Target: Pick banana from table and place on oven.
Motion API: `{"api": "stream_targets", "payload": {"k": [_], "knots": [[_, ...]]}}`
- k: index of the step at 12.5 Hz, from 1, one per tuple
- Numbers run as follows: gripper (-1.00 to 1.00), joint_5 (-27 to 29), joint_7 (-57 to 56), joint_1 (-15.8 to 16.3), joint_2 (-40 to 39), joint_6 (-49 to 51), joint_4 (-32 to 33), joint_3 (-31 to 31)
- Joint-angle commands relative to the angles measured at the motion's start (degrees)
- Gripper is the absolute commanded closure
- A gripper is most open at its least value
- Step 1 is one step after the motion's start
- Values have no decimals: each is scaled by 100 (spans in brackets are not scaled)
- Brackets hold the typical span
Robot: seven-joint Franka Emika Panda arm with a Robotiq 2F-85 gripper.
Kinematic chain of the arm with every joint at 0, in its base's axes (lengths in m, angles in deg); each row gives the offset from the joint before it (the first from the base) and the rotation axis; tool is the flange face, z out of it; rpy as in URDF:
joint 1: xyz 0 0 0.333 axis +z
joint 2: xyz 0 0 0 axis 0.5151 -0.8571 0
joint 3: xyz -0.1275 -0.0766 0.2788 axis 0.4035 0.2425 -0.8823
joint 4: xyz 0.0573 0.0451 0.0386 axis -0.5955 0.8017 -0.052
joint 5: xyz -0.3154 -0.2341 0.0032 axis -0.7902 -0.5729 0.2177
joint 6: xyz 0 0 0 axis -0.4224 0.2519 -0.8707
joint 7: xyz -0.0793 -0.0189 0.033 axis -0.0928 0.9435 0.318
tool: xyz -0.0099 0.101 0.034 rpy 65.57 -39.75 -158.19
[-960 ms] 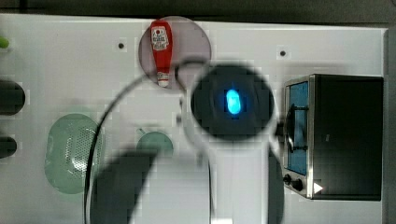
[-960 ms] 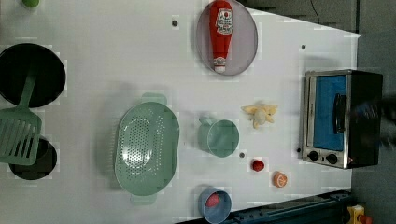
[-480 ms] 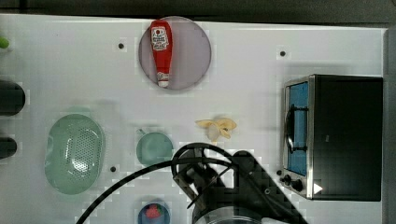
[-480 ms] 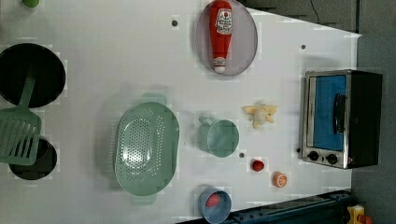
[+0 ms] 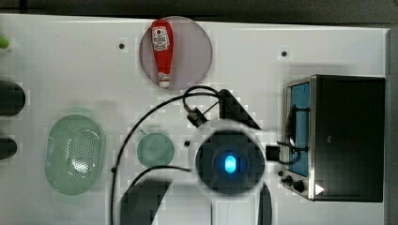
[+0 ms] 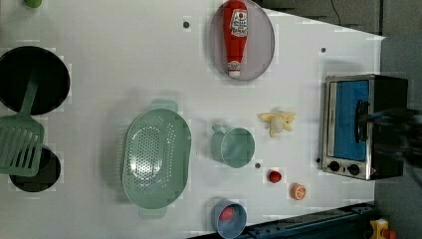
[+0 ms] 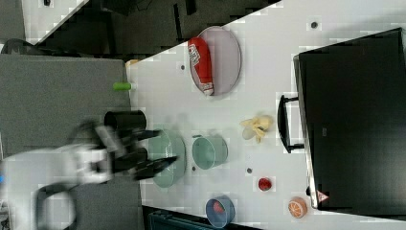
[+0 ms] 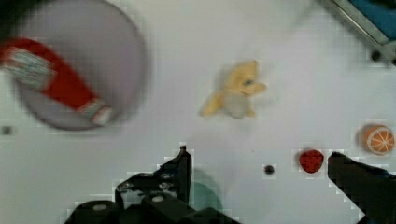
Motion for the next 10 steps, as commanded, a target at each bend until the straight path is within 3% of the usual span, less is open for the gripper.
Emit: {"api": "stream_targets", "payload": {"k": [1,6,10], "knots": [[-100,104,94,-73,-559,-712,370,140],[-100,104,87,-81,-1886,-2318,682,352],[-100,104,79,-83,-2617,-3045,923,403]]}}
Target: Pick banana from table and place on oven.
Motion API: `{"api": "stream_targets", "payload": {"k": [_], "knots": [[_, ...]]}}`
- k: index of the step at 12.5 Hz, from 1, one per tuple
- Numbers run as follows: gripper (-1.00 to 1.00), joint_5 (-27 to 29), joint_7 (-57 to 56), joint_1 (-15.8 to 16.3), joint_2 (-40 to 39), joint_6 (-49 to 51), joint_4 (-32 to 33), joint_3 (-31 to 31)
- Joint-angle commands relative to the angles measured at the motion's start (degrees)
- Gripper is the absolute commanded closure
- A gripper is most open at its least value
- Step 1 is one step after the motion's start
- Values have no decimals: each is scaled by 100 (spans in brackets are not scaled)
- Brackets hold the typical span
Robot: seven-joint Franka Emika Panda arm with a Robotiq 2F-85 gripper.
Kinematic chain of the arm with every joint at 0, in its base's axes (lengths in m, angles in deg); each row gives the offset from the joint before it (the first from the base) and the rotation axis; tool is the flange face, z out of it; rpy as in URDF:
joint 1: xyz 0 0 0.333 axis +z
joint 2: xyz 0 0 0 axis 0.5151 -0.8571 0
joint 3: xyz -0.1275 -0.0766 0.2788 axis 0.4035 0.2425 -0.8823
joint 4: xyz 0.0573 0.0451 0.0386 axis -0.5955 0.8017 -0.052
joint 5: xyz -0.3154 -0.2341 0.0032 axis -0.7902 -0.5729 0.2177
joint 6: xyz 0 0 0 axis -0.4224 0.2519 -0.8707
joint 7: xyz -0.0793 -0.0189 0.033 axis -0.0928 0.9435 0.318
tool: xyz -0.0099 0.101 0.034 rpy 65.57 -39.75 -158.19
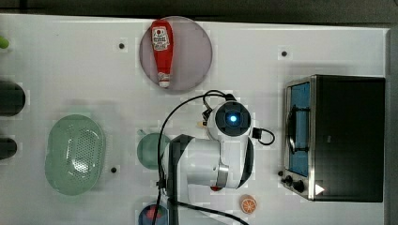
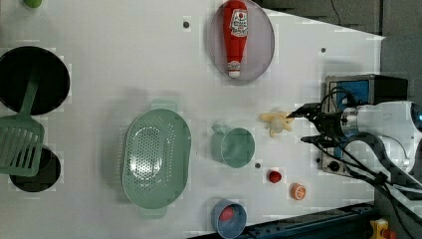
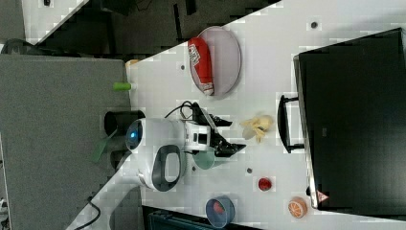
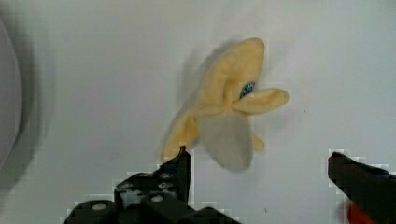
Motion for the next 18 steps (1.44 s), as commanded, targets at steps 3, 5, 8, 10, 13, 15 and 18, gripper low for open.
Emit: {"api": "stream_targets", "payload": {"k": [3,5,8,10,13,15,18], "knots": [[-100,-22,55,10,-337,-992,335,97],[-100,-22,55,9,-592,-1273,402,100],[-42,-22,55,6,-882,-1634,408,110],[5,-22,55,7,-931,-1694,410,115],[49,-22,55,7,-892,-1695,383,124],[49,-22,55,11,-785,-1694,371,118],[49,-22,55,12,-74,-1551,248,99]]}}
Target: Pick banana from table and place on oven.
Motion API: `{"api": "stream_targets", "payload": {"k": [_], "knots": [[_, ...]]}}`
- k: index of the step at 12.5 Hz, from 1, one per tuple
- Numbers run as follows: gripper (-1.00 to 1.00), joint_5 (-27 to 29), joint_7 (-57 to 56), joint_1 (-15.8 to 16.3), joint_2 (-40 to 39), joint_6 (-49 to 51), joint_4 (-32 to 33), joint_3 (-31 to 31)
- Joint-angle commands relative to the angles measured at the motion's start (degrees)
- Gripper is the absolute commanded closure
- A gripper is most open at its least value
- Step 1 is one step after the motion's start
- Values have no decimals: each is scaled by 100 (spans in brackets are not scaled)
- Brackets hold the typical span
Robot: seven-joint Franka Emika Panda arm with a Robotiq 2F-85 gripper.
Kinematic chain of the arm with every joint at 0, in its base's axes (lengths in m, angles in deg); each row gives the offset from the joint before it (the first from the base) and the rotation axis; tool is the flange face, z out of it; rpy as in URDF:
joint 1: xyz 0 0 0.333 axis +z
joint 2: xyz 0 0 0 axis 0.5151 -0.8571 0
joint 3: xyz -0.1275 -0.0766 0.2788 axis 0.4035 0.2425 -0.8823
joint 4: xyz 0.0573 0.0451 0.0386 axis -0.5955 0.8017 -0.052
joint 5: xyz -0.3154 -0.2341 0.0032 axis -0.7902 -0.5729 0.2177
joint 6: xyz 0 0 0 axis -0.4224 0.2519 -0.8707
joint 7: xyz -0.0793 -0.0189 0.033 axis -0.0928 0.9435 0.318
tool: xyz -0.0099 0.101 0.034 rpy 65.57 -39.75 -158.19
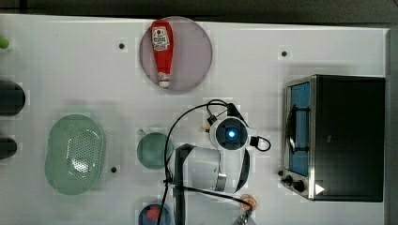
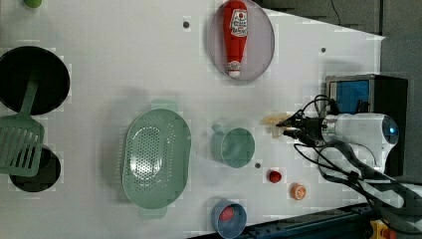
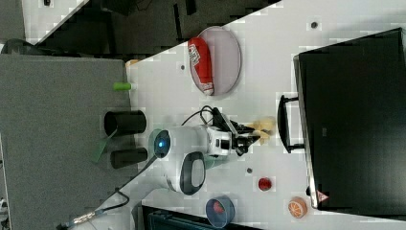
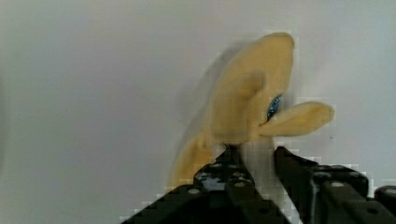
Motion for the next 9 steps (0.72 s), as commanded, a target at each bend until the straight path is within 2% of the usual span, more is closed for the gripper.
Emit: {"api": "stream_targets", "payload": {"k": [1,5,9], "knots": [[49,-96,10,38,996,228,-255,-6],[49,-95,10,41,2158,2576,-1035,-5],[49,-95,-468,-5,2583,4551,-2180,285]]}}
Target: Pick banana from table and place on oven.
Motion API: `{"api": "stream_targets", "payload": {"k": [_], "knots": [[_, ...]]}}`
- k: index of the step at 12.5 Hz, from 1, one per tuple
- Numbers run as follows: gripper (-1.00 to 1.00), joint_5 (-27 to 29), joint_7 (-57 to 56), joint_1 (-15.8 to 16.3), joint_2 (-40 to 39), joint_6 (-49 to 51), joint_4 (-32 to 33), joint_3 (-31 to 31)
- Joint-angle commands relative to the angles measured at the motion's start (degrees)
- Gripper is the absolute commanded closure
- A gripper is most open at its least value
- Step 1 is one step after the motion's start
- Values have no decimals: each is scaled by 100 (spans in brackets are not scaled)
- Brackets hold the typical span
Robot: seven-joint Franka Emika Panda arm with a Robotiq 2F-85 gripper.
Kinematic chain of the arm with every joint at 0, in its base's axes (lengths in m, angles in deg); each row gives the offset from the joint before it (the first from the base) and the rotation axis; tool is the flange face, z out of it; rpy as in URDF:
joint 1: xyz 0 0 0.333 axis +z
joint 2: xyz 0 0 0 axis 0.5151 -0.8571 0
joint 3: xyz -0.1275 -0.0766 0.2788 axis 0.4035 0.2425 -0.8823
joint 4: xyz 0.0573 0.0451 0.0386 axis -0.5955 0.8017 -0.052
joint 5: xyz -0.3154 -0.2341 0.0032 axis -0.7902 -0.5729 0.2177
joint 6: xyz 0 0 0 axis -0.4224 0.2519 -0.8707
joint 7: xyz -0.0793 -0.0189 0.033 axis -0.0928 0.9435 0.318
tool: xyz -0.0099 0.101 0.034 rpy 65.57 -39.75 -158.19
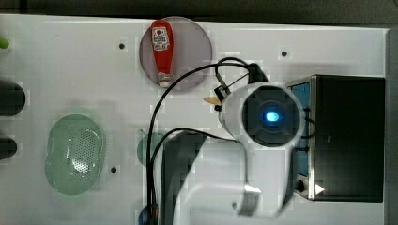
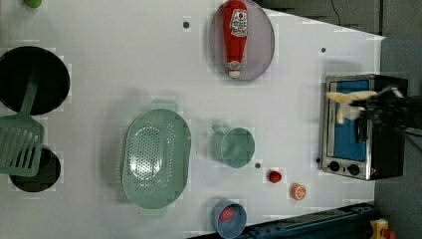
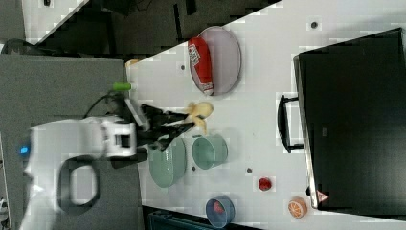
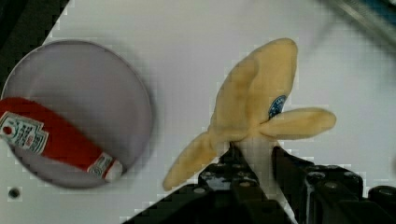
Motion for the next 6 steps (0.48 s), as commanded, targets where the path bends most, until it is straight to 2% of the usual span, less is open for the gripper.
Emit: {"api": "stream_targets", "payload": {"k": [1,6], "knots": [[49,-31,-681,-65,36,707,-419,424],[49,-46,-1970,-216,-214,739,-827,1502]]}}
